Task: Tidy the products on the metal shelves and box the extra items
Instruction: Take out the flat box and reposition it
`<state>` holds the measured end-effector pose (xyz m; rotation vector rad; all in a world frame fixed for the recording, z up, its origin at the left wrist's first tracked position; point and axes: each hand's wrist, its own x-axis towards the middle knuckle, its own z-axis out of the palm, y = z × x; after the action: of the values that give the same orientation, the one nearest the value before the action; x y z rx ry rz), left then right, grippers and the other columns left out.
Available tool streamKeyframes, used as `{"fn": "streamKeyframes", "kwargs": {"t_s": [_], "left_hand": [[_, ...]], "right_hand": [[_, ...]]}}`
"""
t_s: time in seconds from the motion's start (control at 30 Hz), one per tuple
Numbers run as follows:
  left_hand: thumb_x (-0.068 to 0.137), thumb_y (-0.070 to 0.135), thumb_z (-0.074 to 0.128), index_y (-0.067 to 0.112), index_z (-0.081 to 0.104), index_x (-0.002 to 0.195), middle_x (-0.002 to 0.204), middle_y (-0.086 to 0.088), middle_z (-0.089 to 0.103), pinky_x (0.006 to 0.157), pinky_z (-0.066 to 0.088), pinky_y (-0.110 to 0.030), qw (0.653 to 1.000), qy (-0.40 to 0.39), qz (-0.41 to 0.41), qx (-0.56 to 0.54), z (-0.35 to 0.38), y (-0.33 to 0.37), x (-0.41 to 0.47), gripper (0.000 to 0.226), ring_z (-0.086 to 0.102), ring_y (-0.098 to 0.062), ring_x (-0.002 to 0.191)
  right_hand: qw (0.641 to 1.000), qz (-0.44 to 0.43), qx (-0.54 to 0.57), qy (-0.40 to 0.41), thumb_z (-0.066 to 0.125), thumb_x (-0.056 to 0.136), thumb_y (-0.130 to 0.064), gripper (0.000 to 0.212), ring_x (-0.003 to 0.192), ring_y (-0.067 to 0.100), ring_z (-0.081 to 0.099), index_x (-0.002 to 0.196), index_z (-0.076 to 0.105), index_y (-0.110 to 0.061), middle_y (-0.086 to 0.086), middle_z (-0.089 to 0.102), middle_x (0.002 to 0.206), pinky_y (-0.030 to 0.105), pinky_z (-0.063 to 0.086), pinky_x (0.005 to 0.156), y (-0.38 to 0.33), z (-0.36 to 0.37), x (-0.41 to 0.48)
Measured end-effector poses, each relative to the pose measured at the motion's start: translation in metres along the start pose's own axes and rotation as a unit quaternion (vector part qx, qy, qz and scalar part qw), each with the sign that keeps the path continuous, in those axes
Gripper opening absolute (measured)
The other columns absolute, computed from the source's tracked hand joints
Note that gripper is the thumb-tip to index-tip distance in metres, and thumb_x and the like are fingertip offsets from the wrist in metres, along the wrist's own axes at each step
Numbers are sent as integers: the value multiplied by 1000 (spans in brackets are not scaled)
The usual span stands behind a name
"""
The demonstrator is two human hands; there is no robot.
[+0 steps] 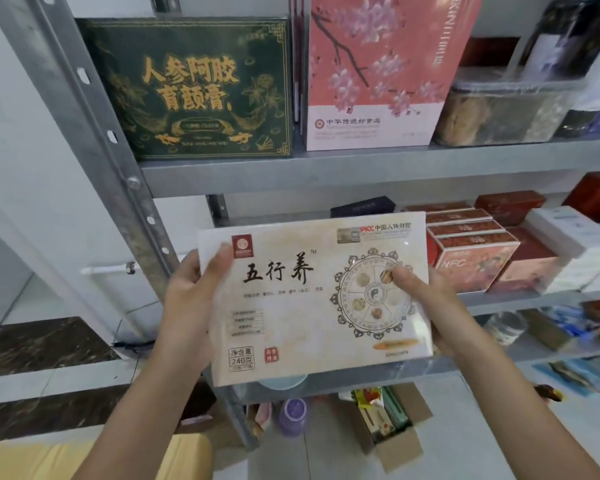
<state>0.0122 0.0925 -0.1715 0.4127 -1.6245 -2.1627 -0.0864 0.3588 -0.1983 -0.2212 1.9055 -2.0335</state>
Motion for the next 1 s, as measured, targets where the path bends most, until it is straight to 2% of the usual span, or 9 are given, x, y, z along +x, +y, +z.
{"fn": "streamKeyframes", "kwargs": {"t_s": [0.1,0.2,0.33,0.47,0.67,0.77,0.83,0.93,1.0], "left_hand": [[83,49,63,18,67,114,106,-7,74,73,61,-47,995,-50,-79,15,-6,-11,0,44,72,-29,97],[81,55,67,32,69,114,116,-3,72,82,58,-52,986,-112,-121,16,-16,-22,-3,41,69,-28,105],[71,43,80,28,54,131,115,-2,72,74,60,-38,975,-138,-167,53,-17,-41,-8,67,71,-26,100],[74,30,73,19,55,130,113,-5,73,75,61,-38,978,-120,-164,44,-14,-53,-8,60,71,-29,98],[74,25,71,13,59,125,109,-7,74,69,60,-35,980,-123,-151,49,-1,-57,-7,54,72,-29,94],[70,32,71,22,58,125,109,-2,74,66,60,-32,977,-143,-136,77,8,-59,-9,58,74,-23,91],[69,36,68,30,49,133,107,5,74,61,58,-25,973,-161,-131,101,15,-60,-12,67,74,-15,86],[80,33,63,41,17,150,116,14,65,60,56,-20,967,-195,-114,120,25,-64,-14,84,72,-6,86],[89,27,61,54,4,146,127,19,54,64,57,-21,965,-213,-98,117,28,-66,-15,85,70,-5,95]], "right_hand": [[993,56,100,31,80,66,-41,64,95,37,71,120,61,-11,16,73,106,51,59,76,22,0,0],[982,88,161,42,75,70,-36,62,103,40,67,124,61,-8,20,69,114,54,55,86,35,-3,-2],[974,121,186,37,70,75,-36,58,103,40,67,125,60,-9,20,68,116,50,58,80,43,-6,-4],[966,160,200,19,67,78,-34,47,95,39,70,116,65,-8,21,70,111,43,60,63,43,-10,-6],[961,161,222,29,64,81,-35,43,93,38,71,115,66,-9,20,70,112,41,59,62,46,-18,-9],[956,161,240,40,63,83,-35,44,97,38,70,119,65,-9,20,68,116,43,59,64,53,-24,-13],[955,160,241,57,63,82,-36,40,94,38,71,112,70,-11,20,69,115,43,59,63,58,-30,-16],[953,160,244,77,63,82,-37,34,92,37,71,101,77,-14,18,69,115,43,59,63,61,-37,-21],[954,159,236,89,63,82,-39,33,93,36,71,101,78,-15,18,69,116,43,59,64,61,-40,-25]]}}
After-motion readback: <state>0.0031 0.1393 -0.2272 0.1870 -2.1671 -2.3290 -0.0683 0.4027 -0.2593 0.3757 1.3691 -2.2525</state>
